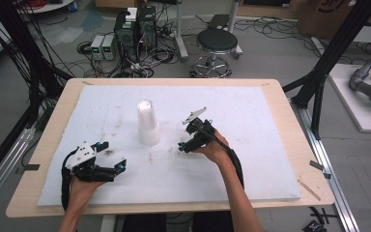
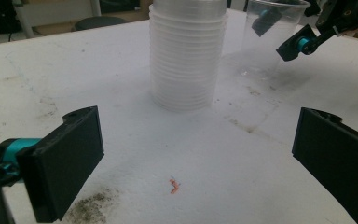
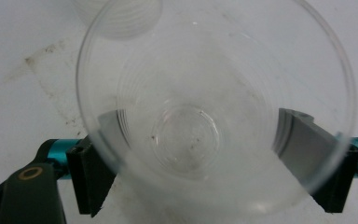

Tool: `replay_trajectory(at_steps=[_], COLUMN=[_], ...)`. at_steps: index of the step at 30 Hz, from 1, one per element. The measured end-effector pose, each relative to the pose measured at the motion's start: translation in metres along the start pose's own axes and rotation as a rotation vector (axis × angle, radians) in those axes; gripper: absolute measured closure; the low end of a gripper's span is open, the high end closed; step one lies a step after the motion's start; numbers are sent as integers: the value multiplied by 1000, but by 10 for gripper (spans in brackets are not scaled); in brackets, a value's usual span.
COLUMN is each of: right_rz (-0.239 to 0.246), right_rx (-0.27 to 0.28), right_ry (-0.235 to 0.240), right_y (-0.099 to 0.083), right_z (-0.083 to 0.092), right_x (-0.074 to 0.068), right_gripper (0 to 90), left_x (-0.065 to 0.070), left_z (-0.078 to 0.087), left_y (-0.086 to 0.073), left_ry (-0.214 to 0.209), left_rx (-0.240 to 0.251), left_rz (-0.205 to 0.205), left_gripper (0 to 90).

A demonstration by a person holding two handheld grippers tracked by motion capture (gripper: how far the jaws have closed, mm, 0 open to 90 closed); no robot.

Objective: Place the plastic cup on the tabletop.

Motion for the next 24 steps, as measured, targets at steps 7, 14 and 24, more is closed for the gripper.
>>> replay_trajectory(at_steps=[7,14,24], right_rz=[-71,-148,-245], right_rx=[117,256,403], right_ry=[-24,-33,-65], right_y=[-18,-47,-90], right_z=[27,57,76], right_x=[5,12,32], right_gripper=[167,167,168], left_x=[0,-1,-1], left_z=[2,5,8], left_y=[1,2,4], left_ry=[6,0,-3], left_rx=[23,54,85], left_rz=[0,6,13], left_gripper=[18,18,18])
Point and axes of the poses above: each handheld gripper's, and its own axes: z roughly backward along the jaws, y roughly out of its top, x roughly to its right, the point moved 9 cm from there along -z, roughly forward along the jaws, and after that the axes turned 14 degrees about -y, right-handed, at the moved point
